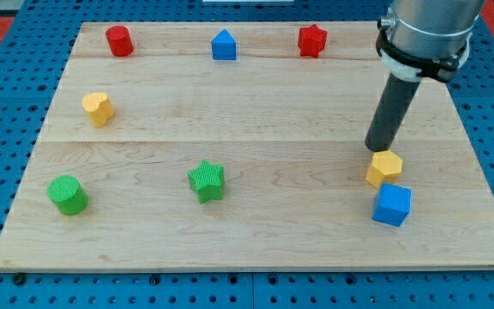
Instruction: Move the red star bottom right to the blue triangle
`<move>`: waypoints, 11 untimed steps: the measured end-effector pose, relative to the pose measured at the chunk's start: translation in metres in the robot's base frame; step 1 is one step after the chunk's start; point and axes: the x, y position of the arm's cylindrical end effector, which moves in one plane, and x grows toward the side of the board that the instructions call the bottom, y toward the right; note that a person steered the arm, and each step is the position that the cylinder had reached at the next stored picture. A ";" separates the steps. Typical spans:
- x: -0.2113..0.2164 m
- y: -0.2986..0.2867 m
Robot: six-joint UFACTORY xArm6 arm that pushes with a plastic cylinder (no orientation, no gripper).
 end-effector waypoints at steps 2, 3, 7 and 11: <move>-0.142 0.009; -0.228 0.009; -0.232 -0.085; -0.201 -0.048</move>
